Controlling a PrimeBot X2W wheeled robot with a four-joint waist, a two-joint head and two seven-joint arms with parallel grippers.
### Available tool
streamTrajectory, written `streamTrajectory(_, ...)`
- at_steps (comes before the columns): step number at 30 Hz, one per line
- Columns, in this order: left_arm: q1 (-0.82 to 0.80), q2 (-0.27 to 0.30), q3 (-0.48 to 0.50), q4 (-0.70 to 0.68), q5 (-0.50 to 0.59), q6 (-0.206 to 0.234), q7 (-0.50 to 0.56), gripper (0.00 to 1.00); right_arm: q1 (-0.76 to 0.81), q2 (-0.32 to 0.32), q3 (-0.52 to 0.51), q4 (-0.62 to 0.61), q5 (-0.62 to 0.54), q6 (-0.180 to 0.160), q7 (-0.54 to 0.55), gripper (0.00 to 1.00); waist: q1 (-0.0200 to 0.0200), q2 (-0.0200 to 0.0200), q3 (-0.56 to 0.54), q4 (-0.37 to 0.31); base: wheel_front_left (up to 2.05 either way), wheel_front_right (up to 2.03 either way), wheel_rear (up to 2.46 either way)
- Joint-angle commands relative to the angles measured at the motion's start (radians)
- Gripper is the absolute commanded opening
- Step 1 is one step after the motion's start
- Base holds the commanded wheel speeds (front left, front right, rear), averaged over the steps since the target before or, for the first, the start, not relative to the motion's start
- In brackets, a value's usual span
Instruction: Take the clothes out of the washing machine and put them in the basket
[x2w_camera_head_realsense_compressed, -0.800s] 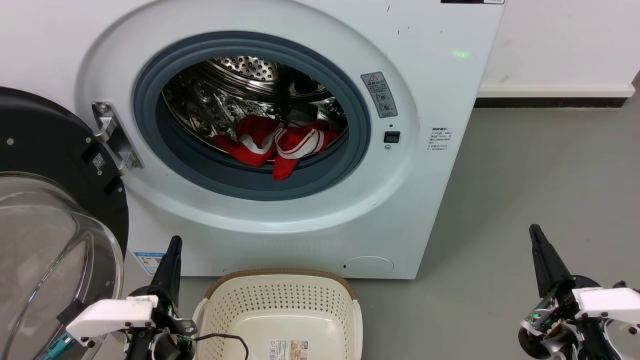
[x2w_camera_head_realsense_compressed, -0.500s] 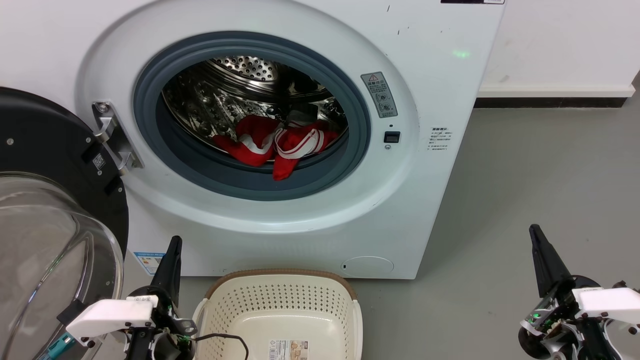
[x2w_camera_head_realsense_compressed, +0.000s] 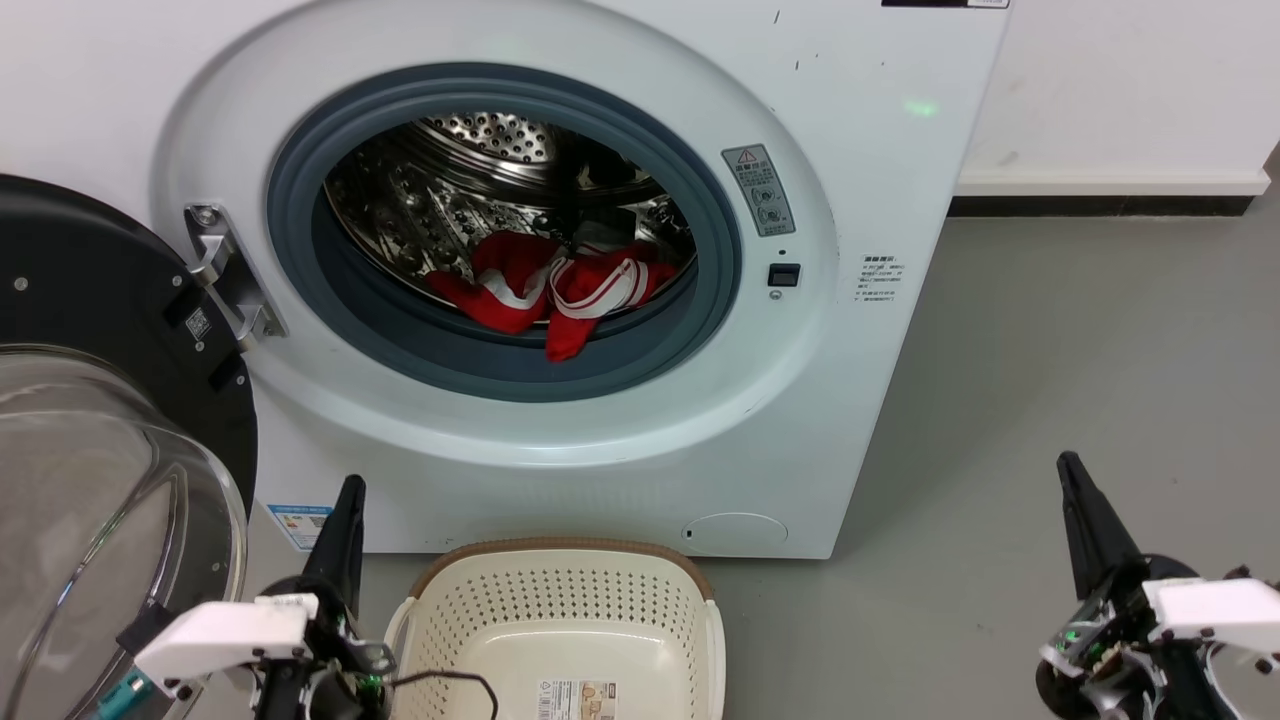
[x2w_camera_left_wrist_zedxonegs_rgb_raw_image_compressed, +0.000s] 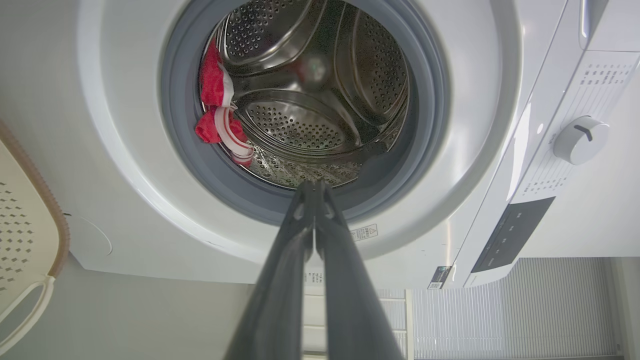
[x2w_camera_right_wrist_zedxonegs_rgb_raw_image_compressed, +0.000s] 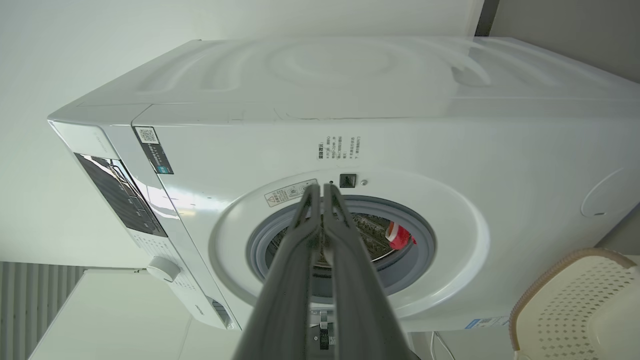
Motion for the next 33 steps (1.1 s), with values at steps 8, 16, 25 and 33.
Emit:
streamTrajectory(8,-0.005,0.000,-0.030,-0.002,0.013,0.000,-0.035,1.00,0.012,0.000,0.021,-0.018,-0.004,0.000,-0.035,1.00,0.0000,0.0000,0.001,0.001,0.00,0.00,0.00)
streamTrajectory(16,-0.017,0.000,-0.043,-0.035,0.097,0.000,-0.073,1.00,0.019,0.000,0.027,-0.049,-0.071,0.000,-0.073,1.00,0.0000,0.0000,0.002,0.003,0.00,0.00,0.00)
streamTrajectory(25,-0.029,0.000,-0.063,-0.084,0.296,0.000,-0.112,1.00,0.028,0.001,0.041,-0.091,-0.282,0.000,-0.112,1.00,0.0000,0.0000,0.002,0.005,0.00,0.00,0.00)
streamTrajectory(33,-0.035,0.000,-0.076,-0.109,0.466,0.000,-0.144,1.00,0.038,0.001,0.057,-0.127,-0.479,0.000,-0.144,1.00,0.0000,0.0000,0.000,0.005,0.00,0.00,0.00)
